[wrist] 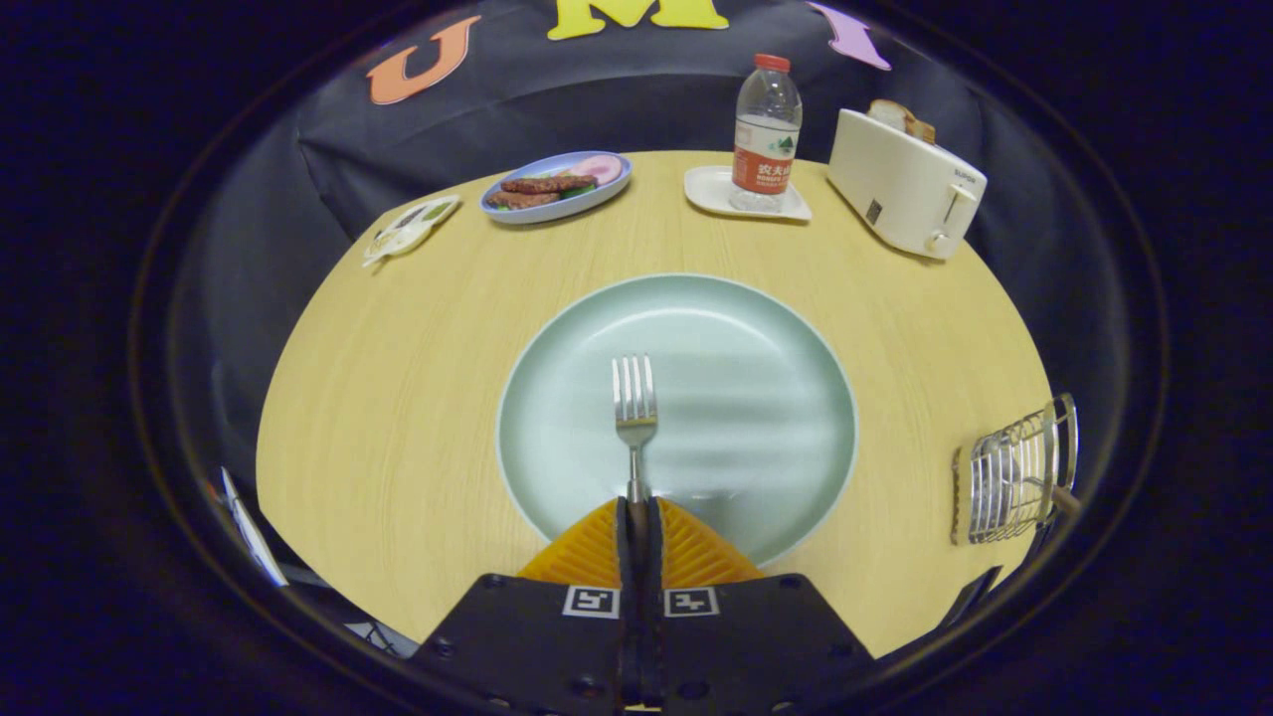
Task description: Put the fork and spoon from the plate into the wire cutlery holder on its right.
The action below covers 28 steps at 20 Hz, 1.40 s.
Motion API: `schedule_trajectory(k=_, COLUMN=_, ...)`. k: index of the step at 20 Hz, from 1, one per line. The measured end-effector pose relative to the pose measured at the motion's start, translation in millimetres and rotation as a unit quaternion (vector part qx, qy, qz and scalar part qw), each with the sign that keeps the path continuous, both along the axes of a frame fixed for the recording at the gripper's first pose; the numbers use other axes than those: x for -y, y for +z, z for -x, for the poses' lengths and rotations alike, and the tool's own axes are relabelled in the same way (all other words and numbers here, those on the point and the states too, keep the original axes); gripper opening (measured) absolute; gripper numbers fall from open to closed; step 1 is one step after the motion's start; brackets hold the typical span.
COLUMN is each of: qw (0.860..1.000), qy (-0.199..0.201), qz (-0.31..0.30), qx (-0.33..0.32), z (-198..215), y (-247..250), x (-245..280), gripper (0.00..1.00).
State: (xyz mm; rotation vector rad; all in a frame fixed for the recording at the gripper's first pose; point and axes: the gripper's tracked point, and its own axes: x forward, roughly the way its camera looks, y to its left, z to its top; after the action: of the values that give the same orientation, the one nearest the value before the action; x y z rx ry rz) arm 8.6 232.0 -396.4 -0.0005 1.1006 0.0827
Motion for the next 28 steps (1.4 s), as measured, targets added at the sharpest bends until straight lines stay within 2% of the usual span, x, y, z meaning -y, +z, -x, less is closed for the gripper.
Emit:
schedule_trajectory(k=4, qw=1.0, qy=0.014, qz=-0.002, qx=-0.011, z=0, y=23, x=9, gripper=0.02)
schedule_trajectory(k=9, qw=0.999, qy=0.023, qz=-0.015, qx=-0.022, z=0, y=76, x=35, gripper=0.02)
schedule_trajectory(k=17, qw=0.999, qy=0.025, qz=-0.006, qx=-0.041, z=18, y=161, x=125, gripper=0.02)
schedule_trajectory(k=23, qw=0.997, qy=-0.017, qz=-0.007, qx=-0.074, z=33, y=179, x=205, gripper=0.01)
schedule_trajectory(k=28, qw=0.993, qy=-0.036, qz=-0.012, qx=-0.115, z=50, y=179, x=250, gripper=0.01)
